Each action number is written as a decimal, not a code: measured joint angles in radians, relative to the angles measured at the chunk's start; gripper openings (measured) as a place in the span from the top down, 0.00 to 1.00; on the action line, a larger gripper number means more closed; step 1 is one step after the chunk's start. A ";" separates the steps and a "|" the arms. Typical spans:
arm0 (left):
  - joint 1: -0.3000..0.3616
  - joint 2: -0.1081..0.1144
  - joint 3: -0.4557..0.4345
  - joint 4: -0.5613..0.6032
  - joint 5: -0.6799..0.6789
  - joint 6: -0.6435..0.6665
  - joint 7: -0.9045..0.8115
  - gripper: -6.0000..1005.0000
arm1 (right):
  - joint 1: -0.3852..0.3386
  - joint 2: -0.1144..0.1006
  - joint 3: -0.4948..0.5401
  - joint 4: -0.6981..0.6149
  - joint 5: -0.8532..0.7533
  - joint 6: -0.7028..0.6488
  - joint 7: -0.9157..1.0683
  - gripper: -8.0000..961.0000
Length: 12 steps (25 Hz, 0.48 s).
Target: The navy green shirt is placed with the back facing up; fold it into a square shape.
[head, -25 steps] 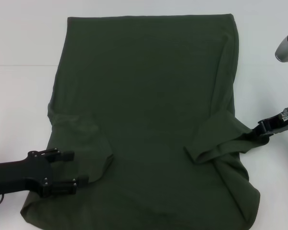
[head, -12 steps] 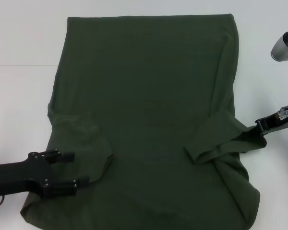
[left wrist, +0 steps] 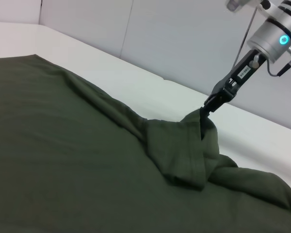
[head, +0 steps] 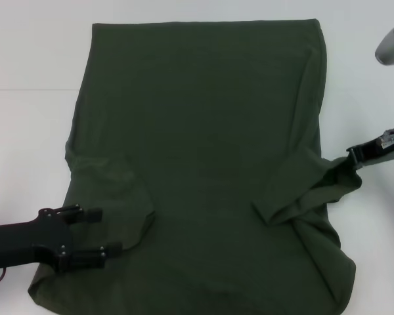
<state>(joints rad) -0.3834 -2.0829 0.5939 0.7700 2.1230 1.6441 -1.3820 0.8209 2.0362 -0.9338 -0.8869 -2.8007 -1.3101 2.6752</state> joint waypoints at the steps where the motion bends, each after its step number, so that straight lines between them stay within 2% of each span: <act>1: 0.000 0.000 -0.001 0.000 0.000 0.000 0.000 0.12 | 0.001 0.000 0.006 -0.008 0.011 -0.012 -0.001 0.98; 12: 0.002 0.000 -0.002 0.000 0.000 0.000 0.000 0.12 | 0.007 -0.036 0.067 -0.072 0.226 -0.118 0.000 0.99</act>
<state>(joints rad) -0.3819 -2.0829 0.5921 0.7700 2.1230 1.6439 -1.3821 0.8276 2.0001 -0.8670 -0.9586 -2.5746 -1.4281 2.6752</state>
